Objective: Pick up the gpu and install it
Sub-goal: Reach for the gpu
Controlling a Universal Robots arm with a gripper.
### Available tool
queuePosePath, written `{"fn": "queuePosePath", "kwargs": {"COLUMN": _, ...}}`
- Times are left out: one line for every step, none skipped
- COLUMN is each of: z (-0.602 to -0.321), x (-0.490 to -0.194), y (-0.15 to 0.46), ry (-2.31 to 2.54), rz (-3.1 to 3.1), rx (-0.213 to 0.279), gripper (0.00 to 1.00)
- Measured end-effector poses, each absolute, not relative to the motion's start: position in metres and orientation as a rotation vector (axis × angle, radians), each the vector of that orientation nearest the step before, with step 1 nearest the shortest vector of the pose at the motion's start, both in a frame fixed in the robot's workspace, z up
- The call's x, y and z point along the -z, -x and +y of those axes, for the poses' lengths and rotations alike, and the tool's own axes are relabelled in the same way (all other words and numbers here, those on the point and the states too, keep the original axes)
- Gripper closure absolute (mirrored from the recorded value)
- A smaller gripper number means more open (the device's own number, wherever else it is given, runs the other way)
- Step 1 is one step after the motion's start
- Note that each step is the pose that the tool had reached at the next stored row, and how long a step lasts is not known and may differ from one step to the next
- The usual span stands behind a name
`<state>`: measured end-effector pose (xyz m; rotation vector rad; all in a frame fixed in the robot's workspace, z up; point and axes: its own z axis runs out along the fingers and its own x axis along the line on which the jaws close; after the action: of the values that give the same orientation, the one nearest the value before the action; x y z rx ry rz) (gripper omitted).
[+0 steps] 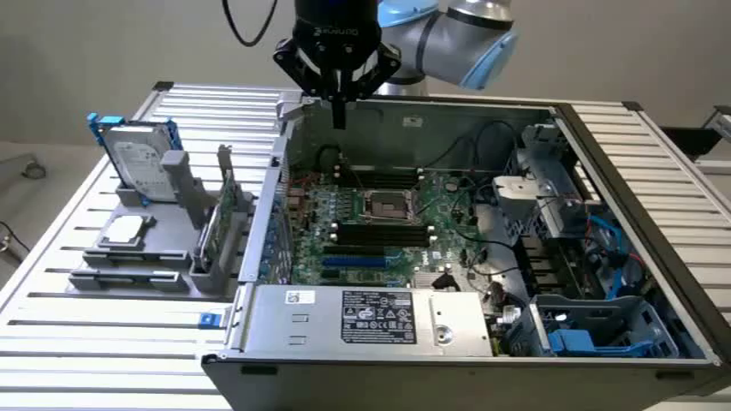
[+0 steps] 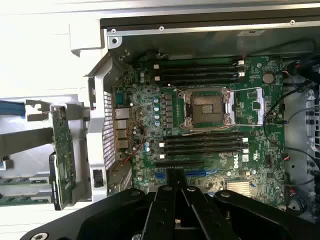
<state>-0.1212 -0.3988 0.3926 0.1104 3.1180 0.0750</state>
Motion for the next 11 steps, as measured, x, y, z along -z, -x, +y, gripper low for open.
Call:
{"fn": "queuePosePath", "kwargs": {"z": -0.399, "x": -0.393, "y": 0.121, "ry": -0.11, "rz": 3.118, "rx": -0.075, "gripper": 0.89}}
{"fn": "queuePosePath", "kwargs": {"z": -0.399, "x": -0.393, "y": 0.121, "ry": -0.11, "rz": 3.118, "rx": -0.075, "gripper": 0.89}}
{"fn": "queuePosePath", "kwargs": {"z": -0.399, "x": -0.393, "y": 0.121, "ry": -0.11, "rz": 3.118, "rx": -0.075, "gripper": 0.89}}
{"fn": "queuePosePath", "kwargs": {"z": -0.399, "x": -0.393, "y": 0.121, "ry": -0.11, "rz": 3.118, "rx": -0.075, "gripper": 0.89}}
{"fn": "queuePosePath", "kwargs": {"z": -0.399, "x": -0.393, "y": 0.121, "ry": -0.11, "rz": 3.118, "rx": -0.075, "gripper": 0.89}}
{"fn": "queuePosePath", "kwargs": {"z": -0.399, "x": -0.393, "y": 0.121, "ry": -0.11, "rz": 3.118, "rx": -0.075, "gripper": 0.89}}
{"fn": "queuePosePath", "kwargs": {"z": -0.399, "x": -0.393, "y": 0.122, "ry": -0.111, "rz": 3.124, "rx": -0.076, "gripper": 0.89}}
{"fn": "queuePosePath", "kwargs": {"z": -0.399, "x": -0.393, "y": 0.125, "ry": -0.112, "rz": 3.133, "rx": -0.077, "gripper": 0.89}}
{"fn": "queuePosePath", "kwargs": {"z": -0.398, "x": -0.393, "y": 0.128, "ry": -0.112, "rz": 3.14, "rx": -0.078, "gripper": 0.89}}
{"fn": "queuePosePath", "kwargs": {"z": -0.398, "x": -0.392, "y": 0.133, "ry": -0.112, "rz": 3.14, "rx": -0.078, "gripper": 0.89}}
{"fn": "queuePosePath", "kwargs": {"z": -0.397, "x": -0.392, "y": 0.137, "ry": -0.112, "rz": 3.14, "rx": -0.078, "gripper": 0.89}}
